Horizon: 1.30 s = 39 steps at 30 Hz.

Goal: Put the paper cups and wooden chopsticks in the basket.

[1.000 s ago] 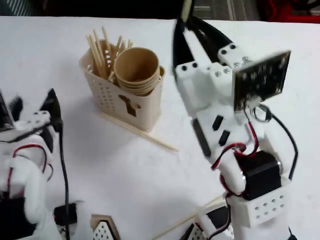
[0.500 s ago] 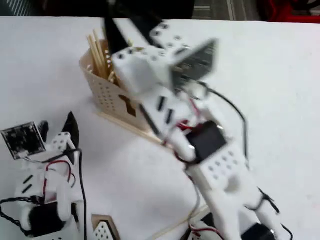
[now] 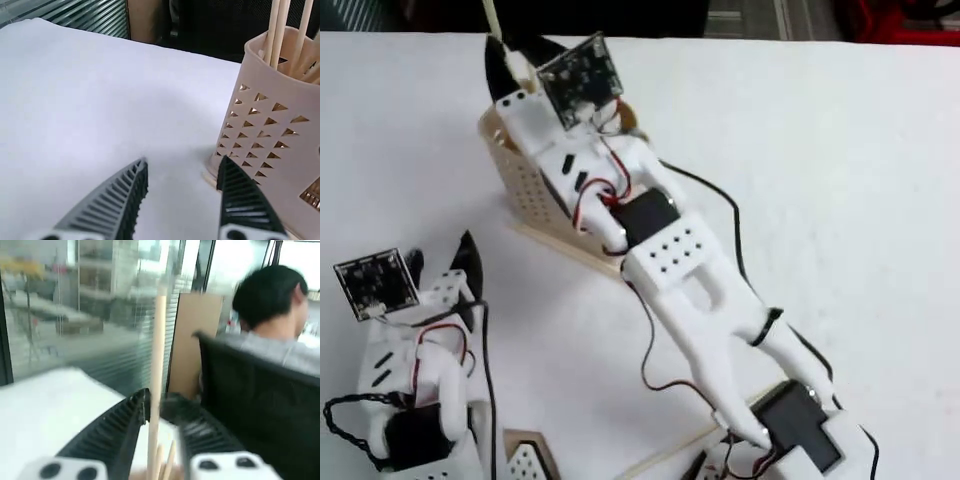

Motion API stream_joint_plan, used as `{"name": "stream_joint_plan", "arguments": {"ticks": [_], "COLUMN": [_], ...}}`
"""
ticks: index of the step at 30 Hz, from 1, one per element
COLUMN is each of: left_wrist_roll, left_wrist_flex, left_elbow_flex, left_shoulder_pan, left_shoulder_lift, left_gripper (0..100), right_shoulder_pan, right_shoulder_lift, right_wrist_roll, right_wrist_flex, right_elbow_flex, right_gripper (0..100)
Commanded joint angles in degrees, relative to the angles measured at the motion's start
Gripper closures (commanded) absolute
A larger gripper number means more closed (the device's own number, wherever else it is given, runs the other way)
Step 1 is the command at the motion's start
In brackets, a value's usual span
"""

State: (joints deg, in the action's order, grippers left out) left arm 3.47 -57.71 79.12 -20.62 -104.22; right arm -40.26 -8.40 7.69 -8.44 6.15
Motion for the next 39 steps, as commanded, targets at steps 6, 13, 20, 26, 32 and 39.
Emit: {"name": "stream_joint_plan", "arguments": {"ticks": [6,13,20,26,32,39], "left_wrist_roll": [0.53,0.44,0.44,0.44,0.44,0.44], "left_wrist_flex": [1.76,2.64,2.99,2.99,2.99,2.99], "left_elbow_flex": [0.62,1.32,1.85,1.85,1.85,1.85], "left_shoulder_pan": [-0.31,-0.31,-0.31,-0.31,-0.31,-0.31], "left_shoulder_lift": [-0.31,-0.31,-0.31,-0.31,-0.31,-0.31], "left_gripper": [77,77,77,77,77,77], "right_shoulder_pan": [-0.22,-0.40,-0.40,-0.40,-0.40,-0.04], "right_shoulder_lift": [-11.65,-21.85,-25.54,-26.59,-27.12,-20.44], "right_wrist_roll": [0.00,6.51,17.76,23.21,26.90,31.74], "right_wrist_flex": [-18.86,-47.96,-66.95,-77.32,-76.44,-64.13], "right_elbow_flex": [-0.44,-0.44,-0.35,2.90,16.79,29.63], "right_gripper": [87.2,89.0,89.2,89.3,88.9,88.4]}}
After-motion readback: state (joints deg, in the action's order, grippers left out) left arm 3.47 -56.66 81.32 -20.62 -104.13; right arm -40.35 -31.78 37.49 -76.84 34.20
